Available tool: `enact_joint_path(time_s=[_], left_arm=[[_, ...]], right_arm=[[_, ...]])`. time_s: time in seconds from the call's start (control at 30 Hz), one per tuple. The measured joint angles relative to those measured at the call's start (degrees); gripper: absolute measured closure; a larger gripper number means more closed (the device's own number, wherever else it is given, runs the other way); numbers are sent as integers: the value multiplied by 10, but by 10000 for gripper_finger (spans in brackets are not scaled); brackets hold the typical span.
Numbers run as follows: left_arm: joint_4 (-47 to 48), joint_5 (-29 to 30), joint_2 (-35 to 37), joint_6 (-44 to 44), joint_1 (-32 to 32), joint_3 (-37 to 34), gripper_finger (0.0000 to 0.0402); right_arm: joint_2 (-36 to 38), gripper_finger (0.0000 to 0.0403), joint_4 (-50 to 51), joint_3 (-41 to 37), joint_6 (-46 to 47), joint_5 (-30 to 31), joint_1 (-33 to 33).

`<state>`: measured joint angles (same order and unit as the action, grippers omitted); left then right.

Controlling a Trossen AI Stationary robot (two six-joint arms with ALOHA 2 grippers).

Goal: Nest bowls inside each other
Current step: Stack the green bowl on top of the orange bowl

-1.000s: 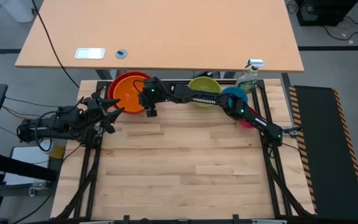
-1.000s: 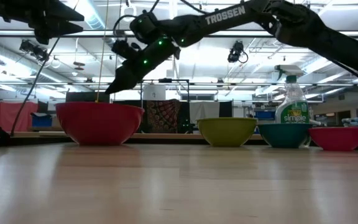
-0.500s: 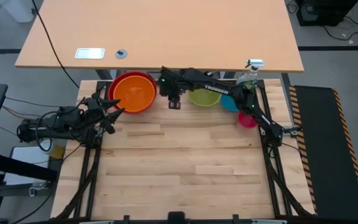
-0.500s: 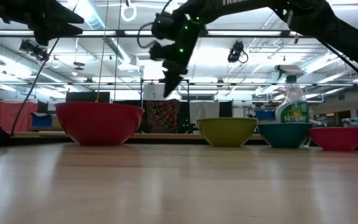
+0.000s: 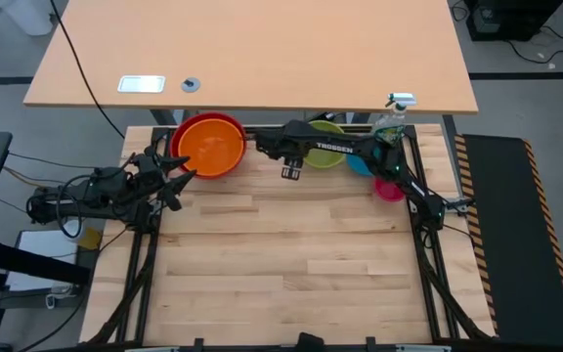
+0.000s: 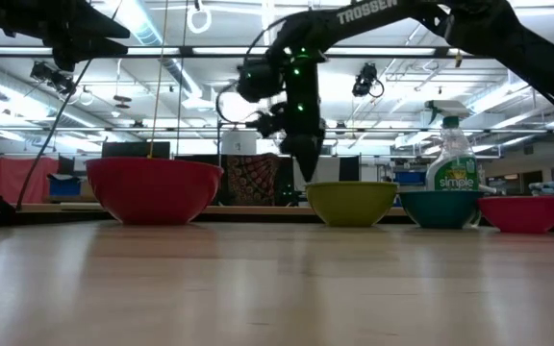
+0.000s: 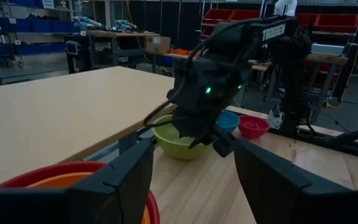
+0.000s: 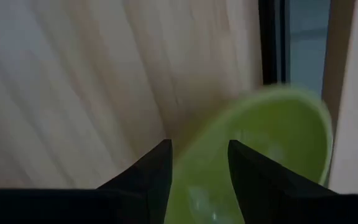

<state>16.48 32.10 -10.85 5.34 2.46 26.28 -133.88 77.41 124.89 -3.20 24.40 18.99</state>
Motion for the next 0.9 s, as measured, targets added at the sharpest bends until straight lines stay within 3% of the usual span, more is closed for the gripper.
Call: enact_joint_path(time_s=[0.5, 0.83, 0.9], left_arm=[[2, 0, 0, 4, 0, 0, 173], [12, 0, 0, 5, 0, 0, 173], [12, 0, 0, 4, 0, 0, 173]], right_arm=[[0, 250, 23, -74, 65, -46, 33], [0, 376, 15, -85, 32, -51, 33], [0, 382, 7, -85, 21, -50, 32]])
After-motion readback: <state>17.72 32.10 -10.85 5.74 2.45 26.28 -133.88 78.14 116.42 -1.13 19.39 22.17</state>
